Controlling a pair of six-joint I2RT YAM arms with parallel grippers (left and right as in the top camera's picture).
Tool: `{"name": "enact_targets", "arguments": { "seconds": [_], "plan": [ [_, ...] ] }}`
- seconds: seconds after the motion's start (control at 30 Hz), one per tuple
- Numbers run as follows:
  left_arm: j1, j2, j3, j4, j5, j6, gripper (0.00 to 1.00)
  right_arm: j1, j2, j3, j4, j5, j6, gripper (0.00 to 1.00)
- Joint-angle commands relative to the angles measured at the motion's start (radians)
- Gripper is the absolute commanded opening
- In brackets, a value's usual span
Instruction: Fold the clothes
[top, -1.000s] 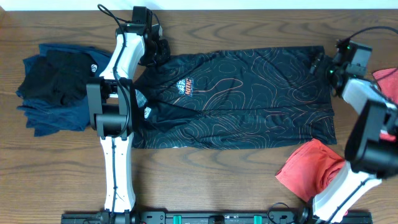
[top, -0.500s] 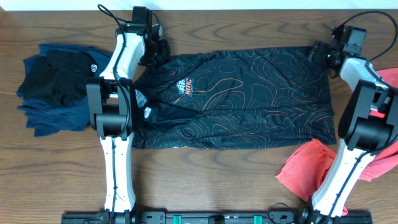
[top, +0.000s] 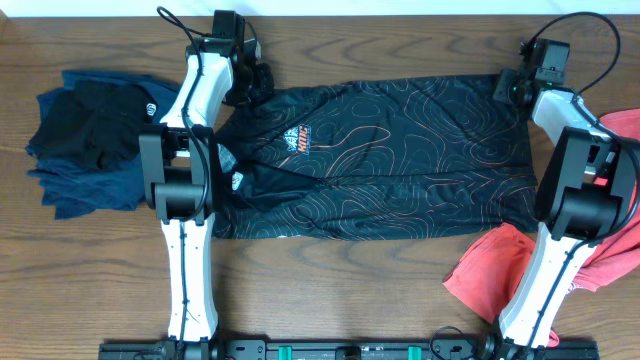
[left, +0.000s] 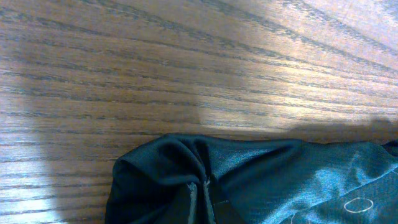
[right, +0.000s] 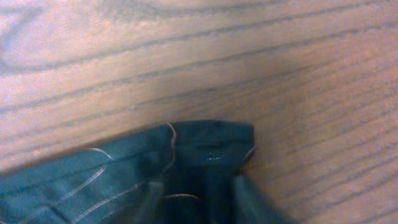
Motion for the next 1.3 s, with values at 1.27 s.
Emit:
{"name": "enact_targets", "arguments": {
  "seconds": [1.27],
  "plan": [
    [0.1, -0.316, 0.014, -0.602, 0.011, 0.014, 0.06, -0.017, -0.343, 0.07, -0.846, 0.181, 0.029, 0.01]
  ]
}}
